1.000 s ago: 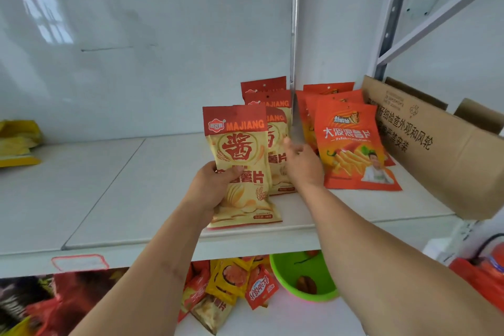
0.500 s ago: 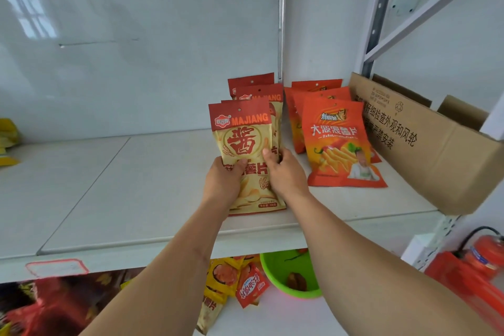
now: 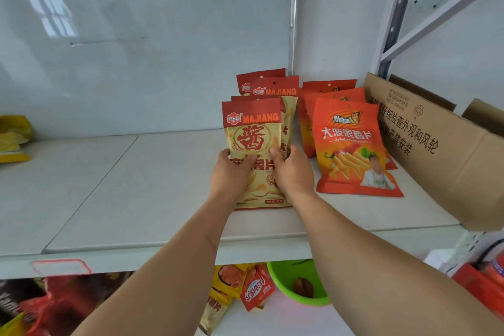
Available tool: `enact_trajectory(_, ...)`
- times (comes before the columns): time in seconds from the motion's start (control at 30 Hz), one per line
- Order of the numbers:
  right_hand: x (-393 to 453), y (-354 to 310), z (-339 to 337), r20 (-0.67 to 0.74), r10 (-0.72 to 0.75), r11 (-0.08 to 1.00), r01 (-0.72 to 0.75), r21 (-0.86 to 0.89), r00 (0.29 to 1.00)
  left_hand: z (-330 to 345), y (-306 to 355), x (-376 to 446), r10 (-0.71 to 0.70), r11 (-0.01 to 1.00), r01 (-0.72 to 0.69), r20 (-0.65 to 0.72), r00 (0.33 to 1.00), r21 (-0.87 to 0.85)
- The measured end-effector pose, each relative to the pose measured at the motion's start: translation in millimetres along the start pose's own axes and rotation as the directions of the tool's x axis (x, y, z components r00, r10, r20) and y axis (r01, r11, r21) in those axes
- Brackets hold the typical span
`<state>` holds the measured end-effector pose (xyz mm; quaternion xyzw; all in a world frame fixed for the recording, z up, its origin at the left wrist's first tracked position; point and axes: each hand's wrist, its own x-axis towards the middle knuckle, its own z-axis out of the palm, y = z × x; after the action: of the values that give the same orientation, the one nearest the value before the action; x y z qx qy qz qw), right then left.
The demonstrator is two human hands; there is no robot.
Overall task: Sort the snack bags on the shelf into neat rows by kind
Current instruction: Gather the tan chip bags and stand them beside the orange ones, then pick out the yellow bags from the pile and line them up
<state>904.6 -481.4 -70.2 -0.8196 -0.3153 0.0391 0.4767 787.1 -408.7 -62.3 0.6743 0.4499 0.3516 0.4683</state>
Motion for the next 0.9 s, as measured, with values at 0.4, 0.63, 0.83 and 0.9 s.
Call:
enact_trajectory(0.4,-51,-67,31,0.089,-0.68,0.546,0.584,-0.601,0.728,-130,-41,-9,0.358,0.566,-0.215,-0.002,0.934,0.796)
enact_trajectory(0.63,-119,-142,127,0.371,-0.672,0.437,0.747,-0.501,0.641,-270,-79,-17,0.465,0.163,-0.239,0.14,0.874,0.957)
enact_trajectory(0.83,-177,-219,213,0.44,-0.682,0.391,0.799,-0.456,0.585,-389,-113,-21,0.493,0.058,-0.193,0.14,0.859,0.979)
enact_trajectory(0.9,-194,-241,239,0.445,-0.691,0.385,0.811,-0.441,0.57,-424,-122,-22,0.498,0.039,-0.174,0.132,0.857,0.984)
